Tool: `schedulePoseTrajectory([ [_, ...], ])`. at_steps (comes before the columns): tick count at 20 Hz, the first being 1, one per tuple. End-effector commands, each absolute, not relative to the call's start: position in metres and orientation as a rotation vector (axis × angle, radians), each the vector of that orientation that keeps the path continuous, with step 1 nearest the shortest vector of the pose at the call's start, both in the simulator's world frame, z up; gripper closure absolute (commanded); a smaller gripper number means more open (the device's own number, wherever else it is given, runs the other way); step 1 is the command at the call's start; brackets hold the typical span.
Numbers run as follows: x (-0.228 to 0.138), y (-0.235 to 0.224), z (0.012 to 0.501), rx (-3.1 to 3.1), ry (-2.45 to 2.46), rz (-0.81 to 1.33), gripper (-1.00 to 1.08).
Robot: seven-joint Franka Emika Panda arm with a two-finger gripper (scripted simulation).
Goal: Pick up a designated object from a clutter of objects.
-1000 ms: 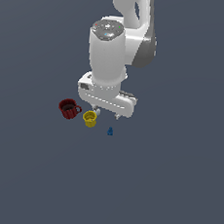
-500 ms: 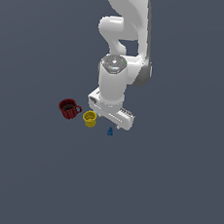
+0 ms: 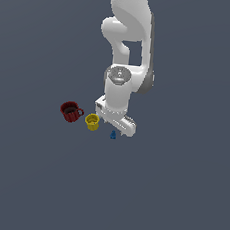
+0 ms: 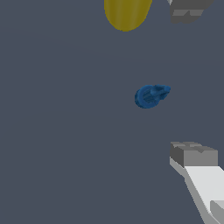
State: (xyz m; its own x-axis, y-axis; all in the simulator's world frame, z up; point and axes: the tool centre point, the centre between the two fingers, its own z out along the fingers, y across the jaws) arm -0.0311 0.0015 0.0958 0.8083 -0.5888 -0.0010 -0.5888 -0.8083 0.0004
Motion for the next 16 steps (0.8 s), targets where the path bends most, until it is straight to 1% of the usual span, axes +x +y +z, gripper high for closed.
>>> schedulePoseTrajectory([
  [1,-0.032,0.002,0.093,2.983,-0.986,0.000,-0.92],
  [8,-0.032,0.002,0.086,2.984,-0.982,-0.001,-0.92],
  [16,-0.033,0.002,0.052,2.983,-0.986,0.000,-0.92],
])
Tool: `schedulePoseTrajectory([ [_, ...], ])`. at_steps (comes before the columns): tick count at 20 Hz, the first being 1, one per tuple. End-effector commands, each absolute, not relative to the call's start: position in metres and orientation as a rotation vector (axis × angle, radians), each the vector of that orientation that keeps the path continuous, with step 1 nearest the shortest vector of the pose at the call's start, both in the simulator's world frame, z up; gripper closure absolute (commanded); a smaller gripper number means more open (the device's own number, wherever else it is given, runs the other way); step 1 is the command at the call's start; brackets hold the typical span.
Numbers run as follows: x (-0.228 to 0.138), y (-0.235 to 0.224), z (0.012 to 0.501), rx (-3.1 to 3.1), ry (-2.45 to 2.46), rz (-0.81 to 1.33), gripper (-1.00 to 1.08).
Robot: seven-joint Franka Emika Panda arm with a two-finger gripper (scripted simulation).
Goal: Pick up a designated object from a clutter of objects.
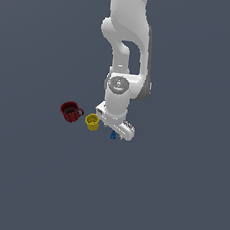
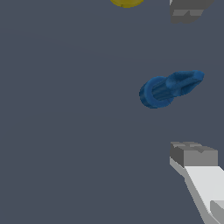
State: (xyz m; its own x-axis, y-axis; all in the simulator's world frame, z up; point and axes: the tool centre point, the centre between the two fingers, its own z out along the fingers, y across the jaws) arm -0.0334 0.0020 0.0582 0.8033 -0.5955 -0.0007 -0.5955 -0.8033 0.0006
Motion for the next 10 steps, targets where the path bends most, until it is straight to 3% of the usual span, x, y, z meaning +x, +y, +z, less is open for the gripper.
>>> schedulePoseTrajectory([
  [1,-0.0333,0.0020,0.0490,2.983,-0.986,0.000,-0.92],
  [6,-0.0329,0.0020,0.0425,2.982,-0.987,0.000,-0.92],
  [7,-0.0329,0.0020,0.0425,2.982,-0.987,0.000,1.08],
  [10,-0.0329,0.0020,0.0425,2.982,-0.987,0.000,1.08],
])
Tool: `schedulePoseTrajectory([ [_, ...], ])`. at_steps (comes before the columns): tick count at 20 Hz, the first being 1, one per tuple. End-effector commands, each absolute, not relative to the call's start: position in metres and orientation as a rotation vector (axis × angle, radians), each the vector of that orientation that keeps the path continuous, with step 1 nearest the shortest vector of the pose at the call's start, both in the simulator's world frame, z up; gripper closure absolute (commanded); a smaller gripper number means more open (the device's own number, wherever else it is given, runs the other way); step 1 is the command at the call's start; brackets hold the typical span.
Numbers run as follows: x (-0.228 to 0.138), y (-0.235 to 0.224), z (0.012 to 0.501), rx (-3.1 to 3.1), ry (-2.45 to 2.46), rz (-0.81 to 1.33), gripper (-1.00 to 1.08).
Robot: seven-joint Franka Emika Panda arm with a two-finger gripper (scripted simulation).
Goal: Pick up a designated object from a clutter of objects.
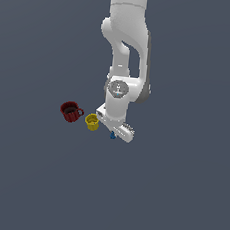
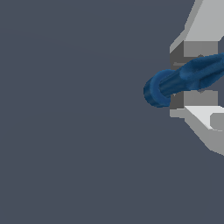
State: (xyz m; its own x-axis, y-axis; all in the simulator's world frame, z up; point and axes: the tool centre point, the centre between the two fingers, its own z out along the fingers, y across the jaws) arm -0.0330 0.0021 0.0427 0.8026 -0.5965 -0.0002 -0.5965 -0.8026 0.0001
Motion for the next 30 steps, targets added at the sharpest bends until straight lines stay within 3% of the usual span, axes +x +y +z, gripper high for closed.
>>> schedulePoseTrajectory([
  [1,-0.033,0.002,0.042,2.982,-0.987,0.000,1.08],
  [16,-0.038,0.011,0.059,2.983,-0.987,0.000,1.08],
  [30,-0.067,0.057,0.147,2.981,-0.986,0.002,1.08],
])
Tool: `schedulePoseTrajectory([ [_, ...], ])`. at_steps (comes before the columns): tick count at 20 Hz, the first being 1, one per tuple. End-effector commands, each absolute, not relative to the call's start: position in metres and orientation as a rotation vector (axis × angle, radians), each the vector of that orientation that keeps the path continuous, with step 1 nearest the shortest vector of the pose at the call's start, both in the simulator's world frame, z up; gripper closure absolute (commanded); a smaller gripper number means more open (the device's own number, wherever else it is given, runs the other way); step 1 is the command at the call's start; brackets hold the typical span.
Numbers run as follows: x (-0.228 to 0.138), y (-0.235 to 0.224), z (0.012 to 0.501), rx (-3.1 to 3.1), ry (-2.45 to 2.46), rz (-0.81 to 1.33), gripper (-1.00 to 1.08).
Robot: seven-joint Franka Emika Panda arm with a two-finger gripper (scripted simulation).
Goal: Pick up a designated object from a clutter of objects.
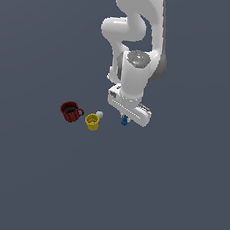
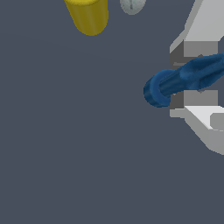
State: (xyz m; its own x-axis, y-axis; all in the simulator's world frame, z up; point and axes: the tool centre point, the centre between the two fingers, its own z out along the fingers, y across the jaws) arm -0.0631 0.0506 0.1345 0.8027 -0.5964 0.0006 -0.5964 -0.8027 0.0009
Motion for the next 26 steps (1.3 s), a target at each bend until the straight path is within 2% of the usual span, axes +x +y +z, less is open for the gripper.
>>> schedulePoseTrajectory([
  [1,-0.070,0.061,0.156,2.981,-0.986,0.002,1.08],
  [26,-0.137,0.179,0.379,2.981,-0.984,0.002,1.08],
])
